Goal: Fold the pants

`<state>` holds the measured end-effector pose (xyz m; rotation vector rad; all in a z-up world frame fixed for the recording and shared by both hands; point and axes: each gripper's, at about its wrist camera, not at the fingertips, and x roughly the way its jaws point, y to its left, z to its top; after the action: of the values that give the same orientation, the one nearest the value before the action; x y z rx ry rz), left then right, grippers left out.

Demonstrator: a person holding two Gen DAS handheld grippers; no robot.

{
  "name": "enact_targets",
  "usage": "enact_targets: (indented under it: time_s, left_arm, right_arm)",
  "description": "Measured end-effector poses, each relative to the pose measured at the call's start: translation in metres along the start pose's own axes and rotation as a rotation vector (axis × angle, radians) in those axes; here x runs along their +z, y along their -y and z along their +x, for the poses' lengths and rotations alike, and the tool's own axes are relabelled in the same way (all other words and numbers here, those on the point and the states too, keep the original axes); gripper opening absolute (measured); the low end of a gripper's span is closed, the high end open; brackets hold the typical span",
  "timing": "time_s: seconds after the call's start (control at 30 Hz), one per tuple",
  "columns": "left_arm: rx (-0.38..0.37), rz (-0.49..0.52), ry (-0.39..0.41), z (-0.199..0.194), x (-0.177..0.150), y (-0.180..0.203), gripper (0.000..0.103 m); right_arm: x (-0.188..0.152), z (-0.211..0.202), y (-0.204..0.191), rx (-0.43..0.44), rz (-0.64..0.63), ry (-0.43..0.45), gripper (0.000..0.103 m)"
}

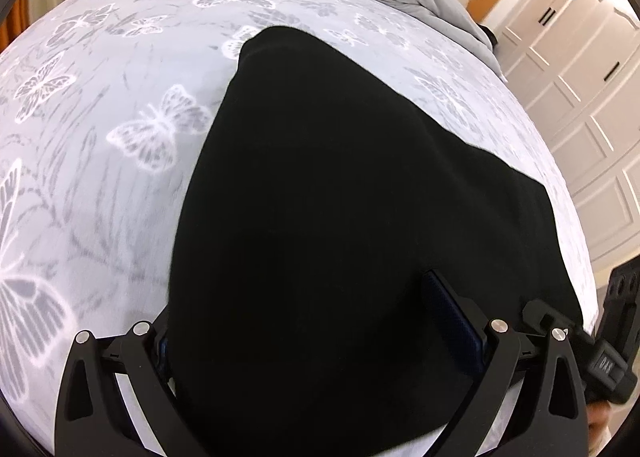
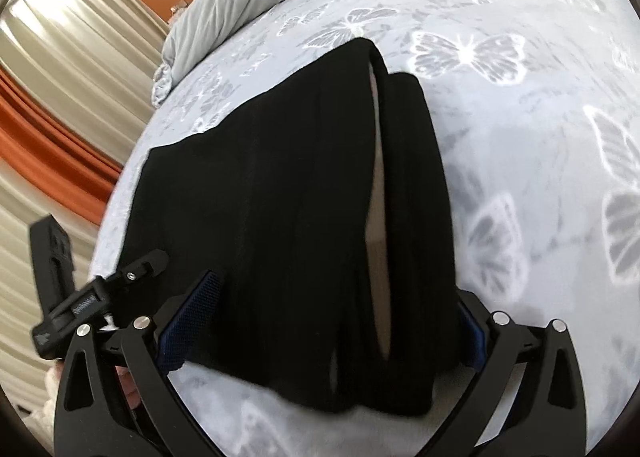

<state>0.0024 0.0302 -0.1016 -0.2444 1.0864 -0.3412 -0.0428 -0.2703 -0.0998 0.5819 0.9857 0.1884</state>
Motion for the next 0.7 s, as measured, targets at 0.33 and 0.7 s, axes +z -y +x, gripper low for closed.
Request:
enact_targets:
  time_s: [0.33,0.7]
  left_arm:
    - [0.021,-0.030,0.070,0.006,-0.004,0.002,0.098]
    - [0.038,-0.057,0.096,0.020,0.013,0.009,0.098]
  right_arm:
    - [0.010,0.009,0.002,0.058,0.078,0.036,0.098]
    - [0.018,0.015,0.000,0.056,0.064,0.088,0.097]
